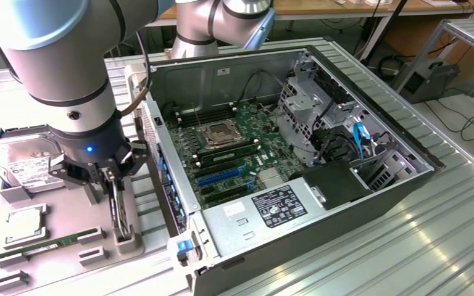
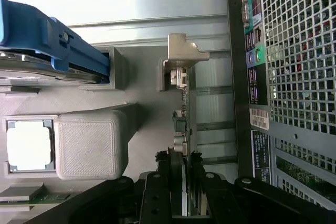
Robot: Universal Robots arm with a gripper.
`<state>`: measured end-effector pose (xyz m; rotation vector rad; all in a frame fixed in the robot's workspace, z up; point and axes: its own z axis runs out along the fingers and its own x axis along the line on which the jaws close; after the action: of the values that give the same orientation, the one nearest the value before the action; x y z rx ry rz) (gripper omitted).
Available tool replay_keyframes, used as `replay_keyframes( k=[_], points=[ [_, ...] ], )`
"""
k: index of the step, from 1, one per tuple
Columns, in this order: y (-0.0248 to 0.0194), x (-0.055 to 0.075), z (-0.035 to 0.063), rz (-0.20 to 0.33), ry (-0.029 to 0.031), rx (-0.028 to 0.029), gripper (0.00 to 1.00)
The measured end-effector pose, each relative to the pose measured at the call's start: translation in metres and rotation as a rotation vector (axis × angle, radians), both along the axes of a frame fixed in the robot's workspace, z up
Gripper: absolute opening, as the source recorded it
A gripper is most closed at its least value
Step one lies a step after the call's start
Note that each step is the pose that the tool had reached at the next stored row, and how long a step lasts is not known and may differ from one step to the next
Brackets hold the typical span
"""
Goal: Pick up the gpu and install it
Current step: 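Pick up the gpu and move the gpu toward the slot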
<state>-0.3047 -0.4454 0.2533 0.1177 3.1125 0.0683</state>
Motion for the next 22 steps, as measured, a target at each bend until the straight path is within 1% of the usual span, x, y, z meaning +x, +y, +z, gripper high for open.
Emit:
replay_keyframes(
  k=[22],
  points=[
    [0.0008, 0.0, 0.013, 0.0, 0.0, 0.0, 0.27]
  ],
)
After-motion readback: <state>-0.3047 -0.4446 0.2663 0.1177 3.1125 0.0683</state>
